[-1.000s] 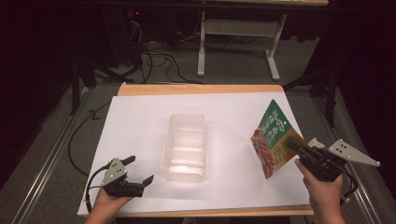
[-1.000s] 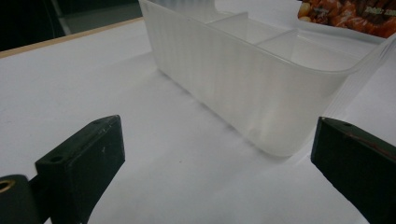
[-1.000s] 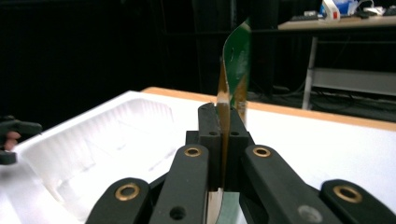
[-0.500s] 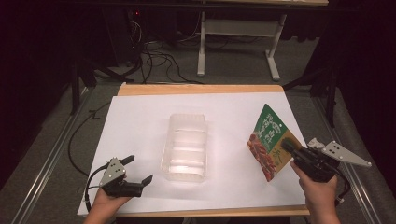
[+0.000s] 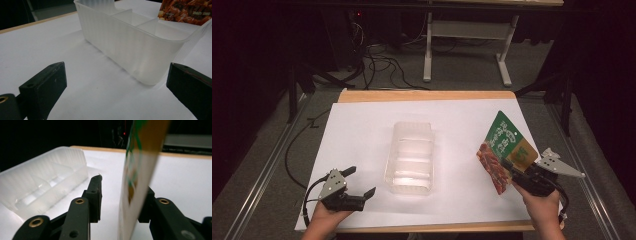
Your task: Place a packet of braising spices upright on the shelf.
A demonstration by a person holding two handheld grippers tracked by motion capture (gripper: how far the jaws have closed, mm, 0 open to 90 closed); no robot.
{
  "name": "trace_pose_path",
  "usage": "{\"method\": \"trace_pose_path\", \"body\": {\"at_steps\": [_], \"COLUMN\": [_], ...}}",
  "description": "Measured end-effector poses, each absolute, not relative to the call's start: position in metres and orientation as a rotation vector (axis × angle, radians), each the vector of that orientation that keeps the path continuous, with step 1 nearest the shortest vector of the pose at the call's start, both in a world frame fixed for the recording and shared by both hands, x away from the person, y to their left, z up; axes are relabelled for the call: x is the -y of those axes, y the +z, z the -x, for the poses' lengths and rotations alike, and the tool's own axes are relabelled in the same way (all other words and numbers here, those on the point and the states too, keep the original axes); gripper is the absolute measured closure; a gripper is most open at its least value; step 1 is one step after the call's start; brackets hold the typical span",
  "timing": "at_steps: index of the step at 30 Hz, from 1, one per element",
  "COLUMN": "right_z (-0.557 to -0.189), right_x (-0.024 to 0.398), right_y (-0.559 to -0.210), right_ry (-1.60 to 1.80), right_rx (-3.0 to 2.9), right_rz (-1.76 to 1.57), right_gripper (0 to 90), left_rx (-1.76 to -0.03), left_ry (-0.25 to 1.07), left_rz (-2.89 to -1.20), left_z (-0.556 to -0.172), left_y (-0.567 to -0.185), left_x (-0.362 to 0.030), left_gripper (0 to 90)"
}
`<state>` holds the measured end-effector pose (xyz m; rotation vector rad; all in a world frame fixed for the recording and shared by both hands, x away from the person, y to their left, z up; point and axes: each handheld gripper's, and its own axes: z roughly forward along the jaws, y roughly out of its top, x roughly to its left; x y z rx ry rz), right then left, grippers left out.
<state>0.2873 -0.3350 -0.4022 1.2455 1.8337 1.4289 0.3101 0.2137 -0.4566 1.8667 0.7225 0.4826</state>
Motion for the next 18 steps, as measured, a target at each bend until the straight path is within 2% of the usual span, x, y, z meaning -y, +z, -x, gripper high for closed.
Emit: {"method": "trace_pose_path", "body": {"at_steps": [11, 14, 18], "right_z": [-0.2860, -0.2854, -0.2861], "right_x": [0.3340, 0.3375, 0.3402], "right_y": [-0.4035, -0.4029, -0.4025], "right_ry": [1.432, 1.406, 1.398], "right_rx": [-1.803, -1.766, -1.771], "right_rz": [-1.258, -1.291, -1.284], "right_gripper": [79.8, 87.2, 90.0], "left_rx": [-0.722, -0.722, -0.725], "left_ry": [0.478, 0.478, 0.480], "left_rz": [-1.871, -1.874, -1.874], "left_z": [-0.3099, -0.3097, -0.3103], "left_y": [-0.4570, -0.4572, -0.4576], "left_x": [-0.2134, -0.2126, -0.2123], "left_gripper": [3.5, 3.6, 3.6]}}
